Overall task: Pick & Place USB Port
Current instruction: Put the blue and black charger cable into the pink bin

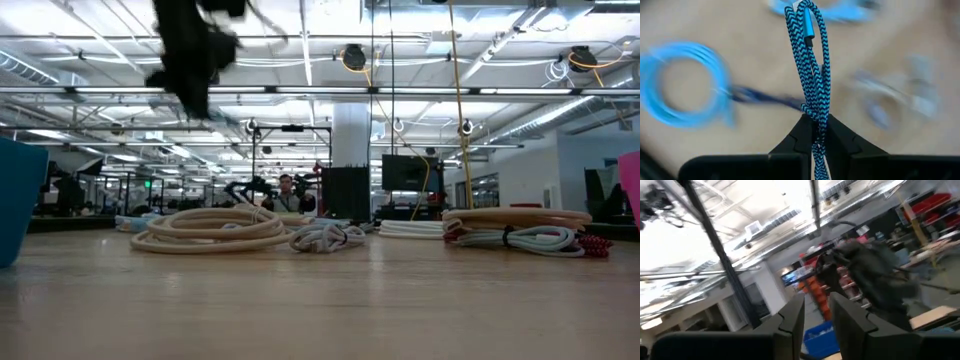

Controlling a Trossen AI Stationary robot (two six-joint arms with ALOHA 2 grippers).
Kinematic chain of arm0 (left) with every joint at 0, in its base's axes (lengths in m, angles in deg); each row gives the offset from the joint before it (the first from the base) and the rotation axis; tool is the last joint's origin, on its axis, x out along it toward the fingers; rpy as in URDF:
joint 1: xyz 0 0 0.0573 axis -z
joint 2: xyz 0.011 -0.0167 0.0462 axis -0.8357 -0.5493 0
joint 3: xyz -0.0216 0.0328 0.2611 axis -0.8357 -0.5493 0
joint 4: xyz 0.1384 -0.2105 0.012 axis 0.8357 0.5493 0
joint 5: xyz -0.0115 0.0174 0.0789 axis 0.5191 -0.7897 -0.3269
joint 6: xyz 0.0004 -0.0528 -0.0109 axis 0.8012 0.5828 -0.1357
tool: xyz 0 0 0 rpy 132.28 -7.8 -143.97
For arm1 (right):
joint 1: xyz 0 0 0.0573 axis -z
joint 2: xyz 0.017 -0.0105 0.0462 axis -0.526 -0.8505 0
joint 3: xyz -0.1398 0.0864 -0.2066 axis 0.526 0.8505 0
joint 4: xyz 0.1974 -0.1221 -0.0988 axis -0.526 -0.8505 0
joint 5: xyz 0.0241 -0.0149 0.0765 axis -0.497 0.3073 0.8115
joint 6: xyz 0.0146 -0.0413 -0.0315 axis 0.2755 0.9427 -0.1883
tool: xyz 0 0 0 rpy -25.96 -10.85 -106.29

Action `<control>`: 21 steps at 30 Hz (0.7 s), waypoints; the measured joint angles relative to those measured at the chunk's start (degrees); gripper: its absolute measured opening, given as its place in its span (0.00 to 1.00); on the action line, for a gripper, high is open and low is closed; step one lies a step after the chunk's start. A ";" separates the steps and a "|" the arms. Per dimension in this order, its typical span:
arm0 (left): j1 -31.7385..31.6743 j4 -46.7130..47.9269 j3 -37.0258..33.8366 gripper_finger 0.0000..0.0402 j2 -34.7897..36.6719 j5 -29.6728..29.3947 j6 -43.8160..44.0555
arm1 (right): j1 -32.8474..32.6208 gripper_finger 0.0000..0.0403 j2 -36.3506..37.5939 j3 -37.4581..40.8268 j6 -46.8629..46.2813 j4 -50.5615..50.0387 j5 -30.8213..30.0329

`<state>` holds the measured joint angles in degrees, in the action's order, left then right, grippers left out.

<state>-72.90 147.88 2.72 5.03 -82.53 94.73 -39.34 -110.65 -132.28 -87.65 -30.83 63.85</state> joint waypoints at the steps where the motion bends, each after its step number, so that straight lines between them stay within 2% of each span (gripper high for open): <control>1: 3.49 0.17 0.00 0.06 2.61 0.55 3.22 | 0.00 0.21 0.00 0.00 -0.57 0.01 0.93; 4: 15.88 0.13 0.09 0.06 8.57 -0.09 14.62 | -0.02 0.21 0.00 0.00 -2.00 -0.04 3.67; 7: 31.05 0.38 0.09 0.06 10.60 -5.43 31.79 | -0.02 0.21 0.00 0.00 -3.56 -0.30 6.52; 10: 45.60 0.40 0.09 0.06 9.08 -12.95 48.80 | -0.02 0.21 0.00 0.00 -5.43 -0.93 10.20; 12: 52.84 0.41 0.09 0.06 5.70 -16.09 56.79 | 0.01 0.21 0.00 0.00 -6.03 -1.51 13.32; 16: 60.95 0.40 0.04 0.06 -3.41 -15.90 64.98 | -0.02 0.21 -0.02 0.00 -8.12 -2.25 16.53; 21: 65.36 1.11 0.04 0.06 -13.55 -10.75 67.82 | -0.02 0.21 -0.02 0.00 -8.60 -2.38 16.69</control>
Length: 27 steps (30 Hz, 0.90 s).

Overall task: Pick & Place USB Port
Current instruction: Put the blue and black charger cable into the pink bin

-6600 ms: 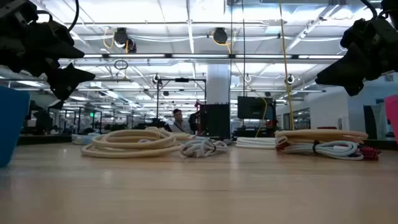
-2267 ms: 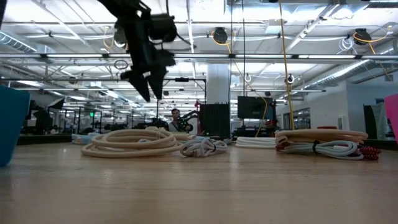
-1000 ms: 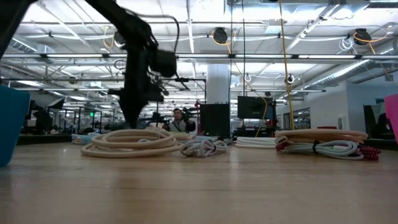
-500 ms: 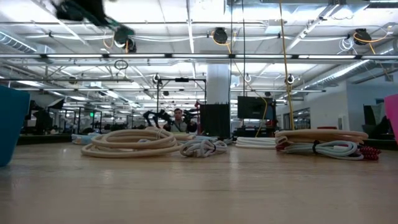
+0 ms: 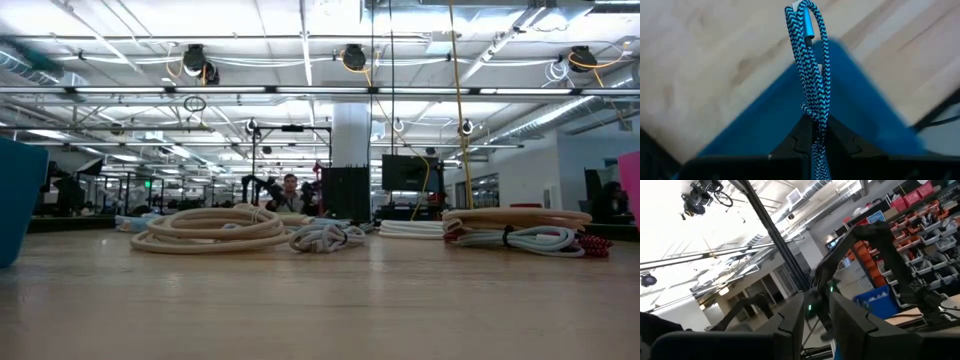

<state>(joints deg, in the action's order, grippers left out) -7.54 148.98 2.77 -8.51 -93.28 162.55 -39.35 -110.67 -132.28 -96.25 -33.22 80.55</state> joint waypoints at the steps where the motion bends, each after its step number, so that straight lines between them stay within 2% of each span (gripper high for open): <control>1: 0.53 -0.16 0.00 0.06 -1.31 1.00 0.05 | 0.00 0.21 0.00 0.00 0.00 0.00 0.02; 7: 4.01 -6.13 0.00 0.06 -4.70 2.24 2.47 | 0.00 0.21 0.00 0.00 -1.04 -0.37 0.17; 12: 5.04 -7.19 0.02 0.06 -4.70 -2.24 7.19 | -1.18 0.21 0.00 0.00 -0.88 -1.00 -0.08; 16: 5.27 -7.76 0.02 0.06 -4.70 -2.65 7.58 | -1.68 0.21 0.00 0.00 -0.89 -2.68 -0.15; 18: 4.93 -9.70 0.02 0.06 -4.39 -6.09 7.82 | -2.04 0.21 0.00 0.00 -0.89 -3.01 -0.26; 20: 3.82 -13.10 0.02 0.06 -2.71 -14.92 7.85 | -2.60 0.21 0.02 0.00 -0.93 -3.63 -0.26; 22: 1.21 -18.73 0.17 0.06 0.01 -26.14 4.10 | -3.32 0.21 0.02 0.00 -2.00 -5.21 -0.57; 24: -2.73 -26.01 0.24 0.06 2.55 -33.22 -5.14 | -4.32 0.21 -0.01 0.00 -3.41 -7.17 -2.02; 25: -4.96 -30.30 0.22 0.06 3.64 -34.66 -11.55 | -4.98 0.21 -0.15 0.00 -3.93 -8.08 -2.92; 27: -10.11 -40.20 0.22 0.06 5.44 -33.92 -25.48 | -6.69 0.21 -1.13 0.00 -4.12 -8.63 -4.79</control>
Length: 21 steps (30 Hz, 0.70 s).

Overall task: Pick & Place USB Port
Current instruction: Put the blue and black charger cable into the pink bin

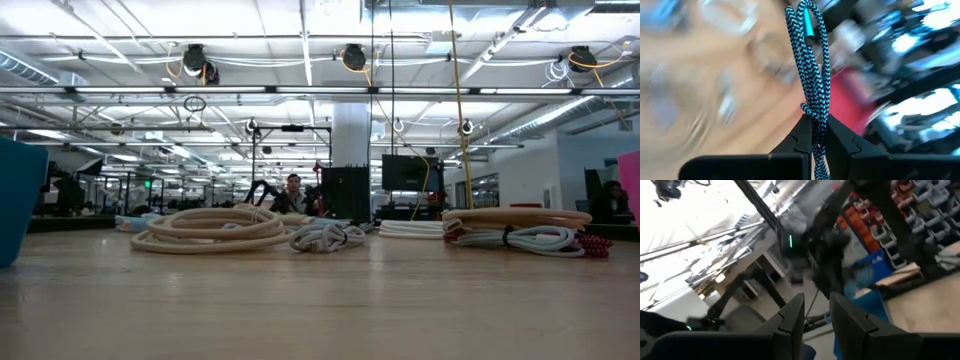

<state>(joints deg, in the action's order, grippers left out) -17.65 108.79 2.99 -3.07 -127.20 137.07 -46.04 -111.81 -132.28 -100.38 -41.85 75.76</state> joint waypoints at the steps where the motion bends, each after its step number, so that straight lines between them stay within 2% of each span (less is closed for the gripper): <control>1: -2.57 -5.15 0.00 0.06 0.48 1.75 -6.70 | -0.89 0.21 -0.91 0.00 0.52 0.70 -0.26; 3: -6.98 -14.51 0.07 0.06 0.53 6.12 -16.42 | -2.45 0.21 -3.46 0.00 1.61 4.93 -0.13; 6: -10.99 -21.08 0.00 0.06 -0.13 11.70 -22.93 | -3.78 0.23 -8.35 0.00 -0.34 14.81 0.04; 9: -13.08 -22.07 -0.01 0.06 -0.80 14.57 -24.09 | -3.98 0.30 -13.32 0.00 -3.49 20.80 0.51; 13: -14.40 -25.65 0.02 0.06 -1.38 18.28 -25.38 | -3.97 0.46 -17.58 0.00 -3.89 23.94 -1.25; 15: -14.67 -26.04 0.00 0.06 -1.57 20.17 -25.53 | -3.77 0.53 -18.88 0.00 -3.48 25.48 -3.79; 18: -14.76 -27.56 0.00 0.06 -2.30 20.39 -25.21 | -3.72 0.60 -19.52 0.00 -2.94 25.21 -11.37; 21: -13.85 -26.55 0.00 0.06 -2.57 20.39 -24.02 | -3.19 0.64 -19.56 0.00 -0.98 26.42 -11.99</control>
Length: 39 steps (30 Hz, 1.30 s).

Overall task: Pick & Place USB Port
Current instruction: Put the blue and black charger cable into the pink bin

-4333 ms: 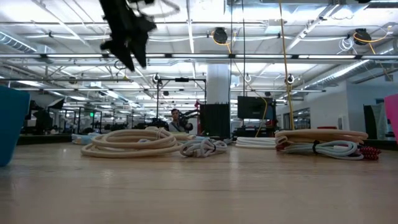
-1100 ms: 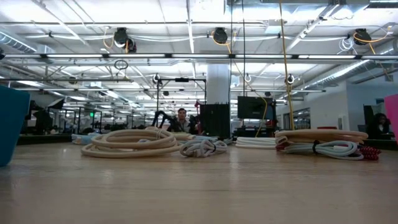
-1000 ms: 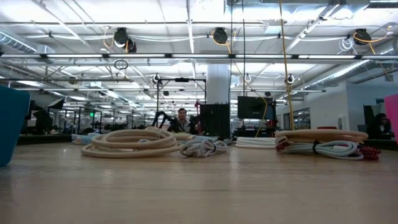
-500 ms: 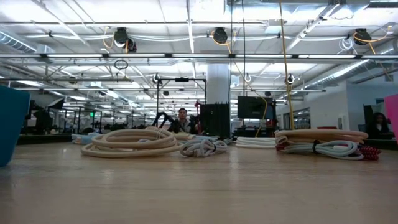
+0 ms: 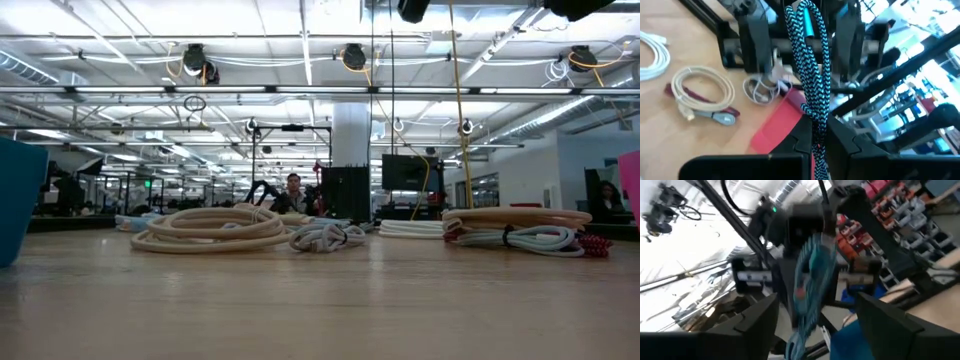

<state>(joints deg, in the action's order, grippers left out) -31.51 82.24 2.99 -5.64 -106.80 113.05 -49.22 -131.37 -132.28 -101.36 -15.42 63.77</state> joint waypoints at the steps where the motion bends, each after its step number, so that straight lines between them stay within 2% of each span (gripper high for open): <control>1: 0.19 0.05 0.00 0.06 -0.14 0.02 0.25 | 0.16 0.65 0.00 0.00 0.00 0.60 0.14; 6: 0.14 -0.64 -0.09 0.06 -1.88 -0.02 1.14 | 0.59 0.64 0.03 0.00 -1.47 3.34 -1.49; 18: -3.65 -5.20 -0.01 0.06 -3.70 1.07 -0.01 | 1.37 0.63 0.02 0.00 -1.27 2.38 -1.41; 24: -5.29 -5.23 -0.02 0.06 -3.70 3.62 -0.04 | 1.39 0.61 0.02 0.00 -1.82 2.37 -1.39; 28: -5.21 -4.97 -0.02 0.06 -3.70 3.98 -0.04 | 1.39 0.49 0.02 0.00 -3.12 2.29 -1.31; 35: -5.19 -5.06 0.00 0.06 -3.20 4.46 -0.22 | 1.46 0.07 0.02 0.00 -2.87 2.29 0.05; 37: -5.19 -4.99 0.00 0.06 -3.20 4.46 -0.19 | 1.46 0.05 0.02 0.00 -2.49 2.32 0.45; 39: -5.19 -5.37 0.00 0.07 -3.20 4.56 0.04 | 1.72 0.07 0.02 0.00 -3.39 2.50 0.94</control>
<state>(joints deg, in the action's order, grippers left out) -36.70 76.87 2.99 -8.84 -102.24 113.09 -47.51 -131.35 -132.28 -104.74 -12.93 64.71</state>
